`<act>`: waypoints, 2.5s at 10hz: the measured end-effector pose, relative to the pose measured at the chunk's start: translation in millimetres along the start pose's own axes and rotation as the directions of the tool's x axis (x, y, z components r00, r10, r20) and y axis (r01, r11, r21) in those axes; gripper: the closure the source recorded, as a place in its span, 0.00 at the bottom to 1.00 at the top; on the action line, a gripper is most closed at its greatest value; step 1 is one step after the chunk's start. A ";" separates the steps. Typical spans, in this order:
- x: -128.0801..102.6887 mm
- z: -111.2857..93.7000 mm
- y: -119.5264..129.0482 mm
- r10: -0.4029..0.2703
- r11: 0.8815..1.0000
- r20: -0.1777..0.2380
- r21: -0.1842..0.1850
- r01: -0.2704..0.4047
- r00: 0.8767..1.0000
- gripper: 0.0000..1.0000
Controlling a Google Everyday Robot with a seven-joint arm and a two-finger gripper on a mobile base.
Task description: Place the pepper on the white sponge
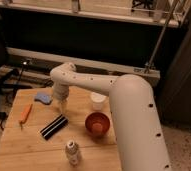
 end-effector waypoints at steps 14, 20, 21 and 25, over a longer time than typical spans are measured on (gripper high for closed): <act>18.8 -54.1 5.0 -0.380 0.916 0.368 0.021 0.401 0.848 0.33; 16.8 -52.2 0.9 -0.401 0.907 0.382 0.037 0.420 0.832 0.33; 17.0 -52.1 0.9 -0.401 0.907 0.382 0.037 0.420 0.832 0.33; 16.6 -52.3 0.9 -0.401 0.907 0.383 0.037 0.420 0.832 0.33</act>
